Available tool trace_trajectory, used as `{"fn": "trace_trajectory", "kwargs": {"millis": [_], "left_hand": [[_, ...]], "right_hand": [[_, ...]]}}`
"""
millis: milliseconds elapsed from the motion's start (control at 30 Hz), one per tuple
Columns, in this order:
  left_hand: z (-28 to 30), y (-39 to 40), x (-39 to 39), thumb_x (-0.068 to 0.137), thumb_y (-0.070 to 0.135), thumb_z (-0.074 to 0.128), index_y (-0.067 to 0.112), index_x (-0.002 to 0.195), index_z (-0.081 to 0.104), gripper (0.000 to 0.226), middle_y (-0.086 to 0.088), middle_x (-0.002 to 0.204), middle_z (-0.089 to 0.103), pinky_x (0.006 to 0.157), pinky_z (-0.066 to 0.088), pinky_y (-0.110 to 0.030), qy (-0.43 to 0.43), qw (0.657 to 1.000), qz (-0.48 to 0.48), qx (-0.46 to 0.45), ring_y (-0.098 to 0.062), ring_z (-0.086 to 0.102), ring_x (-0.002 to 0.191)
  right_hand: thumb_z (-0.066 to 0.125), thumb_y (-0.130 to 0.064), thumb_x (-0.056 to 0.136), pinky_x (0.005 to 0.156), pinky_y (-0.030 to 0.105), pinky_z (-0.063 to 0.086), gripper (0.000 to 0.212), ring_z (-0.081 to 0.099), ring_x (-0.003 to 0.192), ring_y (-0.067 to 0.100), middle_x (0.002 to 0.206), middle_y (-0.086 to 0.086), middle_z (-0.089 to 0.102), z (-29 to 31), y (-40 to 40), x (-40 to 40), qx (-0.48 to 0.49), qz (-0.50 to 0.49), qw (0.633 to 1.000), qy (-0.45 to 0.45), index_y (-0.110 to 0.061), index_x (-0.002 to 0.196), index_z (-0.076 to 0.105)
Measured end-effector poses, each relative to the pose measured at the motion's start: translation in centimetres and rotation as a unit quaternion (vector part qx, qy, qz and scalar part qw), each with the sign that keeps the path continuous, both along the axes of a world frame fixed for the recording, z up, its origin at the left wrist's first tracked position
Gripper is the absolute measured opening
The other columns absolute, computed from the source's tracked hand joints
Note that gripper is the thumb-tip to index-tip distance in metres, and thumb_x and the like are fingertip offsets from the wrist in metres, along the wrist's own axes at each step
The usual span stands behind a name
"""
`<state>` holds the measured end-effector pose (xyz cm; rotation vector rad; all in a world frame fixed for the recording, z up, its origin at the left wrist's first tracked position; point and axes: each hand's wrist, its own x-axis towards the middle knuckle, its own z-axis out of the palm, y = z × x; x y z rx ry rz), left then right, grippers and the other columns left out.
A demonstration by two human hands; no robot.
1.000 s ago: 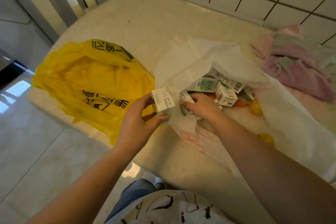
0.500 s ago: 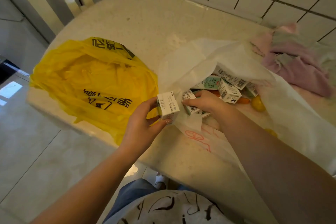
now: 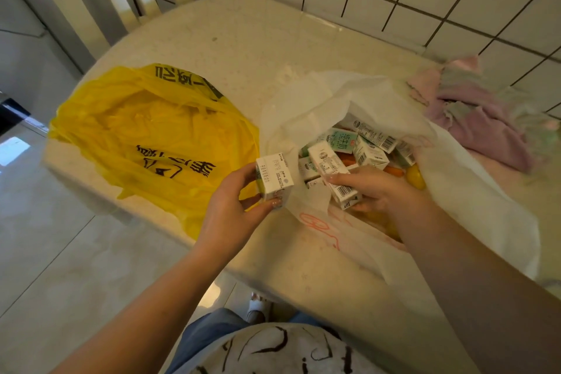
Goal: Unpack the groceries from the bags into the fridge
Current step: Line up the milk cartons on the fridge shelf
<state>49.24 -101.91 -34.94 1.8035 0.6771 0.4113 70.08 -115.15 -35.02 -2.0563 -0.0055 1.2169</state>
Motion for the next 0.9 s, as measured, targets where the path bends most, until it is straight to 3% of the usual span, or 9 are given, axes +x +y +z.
{"fn": "trace_trajectory", "kwargs": {"millis": [67,133,233,433,533,733,900], "left_hand": [[0.3,-0.8,-0.2,0.079,0.011,0.072,0.038,0.12,0.041,0.059,0.03,0.111,0.044,0.076,0.048,-0.007,-0.013,1.0,0.0,0.002,0.026,0.042,0.101],[0.8,-1.8,-0.4,0.078,0.008,0.072,0.038,0.118,0.041,0.058,0.03,0.11,0.044,0.072,0.046,-0.004,-0.026,1.0,0.003,-0.009,0.029,0.041,0.1],[1.6,-3.1,-1.2,0.078,0.008,0.072,0.035,0.12,0.043,0.058,0.029,0.11,0.047,0.07,0.045,-0.003,-0.038,0.999,0.016,-0.018,0.028,0.044,0.099],[3.5,-3.9,-5.9,0.079,0.005,0.071,0.041,0.114,0.043,0.057,0.027,0.111,0.051,0.072,0.048,-0.007,-0.059,0.995,0.075,-0.011,0.022,0.048,0.102],[4.6,-3.2,-9.8,0.08,0.003,0.068,0.04,0.115,0.043,0.056,0.027,0.112,0.051,0.072,0.047,-0.006,-0.065,0.991,0.12,-0.001,0.024,0.047,0.102],[6.3,0.1,-18.2,0.078,0.006,0.069,0.035,0.119,0.048,0.054,0.018,0.118,0.055,0.078,0.049,-0.009,-0.067,0.968,0.241,0.035,0.014,0.05,0.11],[7.3,4.4,-25.5,0.079,0.006,0.069,0.045,0.111,0.044,0.056,0.029,0.109,0.05,0.074,0.047,-0.005,-0.062,0.934,0.345,0.065,0.022,0.049,0.101]], "right_hand": [[0.074,-0.017,0.077,0.093,0.047,0.05,0.034,0.065,0.099,0.025,0.097,0.008,0.071,0.7,-1.7,-0.5,0.068,-0.048,0.996,0.014,-0.016,0.108,0.061],[0.071,-0.009,0.079,0.08,0.042,0.055,0.046,0.068,0.093,0.023,0.099,0.007,0.071,1.5,-3.1,-1.3,0.133,-0.072,0.988,0.005,-0.016,0.121,0.055],[0.069,0.002,0.077,0.064,0.032,0.056,0.052,0.07,0.085,0.017,0.104,0.004,0.068,3.3,-4.2,-3.2,0.217,-0.061,0.974,-0.027,-0.016,0.122,0.051],[0.075,0.001,0.07,0.083,0.035,0.054,0.066,0.064,0.1,0.014,0.109,-0.002,0.065,5.8,-2.5,-7.4,0.284,0.092,0.948,-0.111,-0.019,0.124,0.043],[0.074,0.002,0.07,0.084,0.033,0.053,0.072,0.064,0.099,0.011,0.111,-0.003,0.064,6.4,0.5,-10.3,0.316,0.168,0.928,-0.102,-0.02,0.129,0.039],[0.076,-0.012,0.068,0.089,0.038,0.051,0.058,0.063,0.104,0.013,0.109,-0.006,0.065,7.1,8.9,-17.5,0.378,0.298,0.874,-0.068,-0.037,0.111,0.046],[0.075,-0.025,0.064,0.09,0.038,0.052,0.058,0.062,0.107,0.012,0.114,-0.005,0.065,7.2,17.3,-24.5,0.4,0.378,0.834,-0.03,-0.036,0.113,0.046]]}}
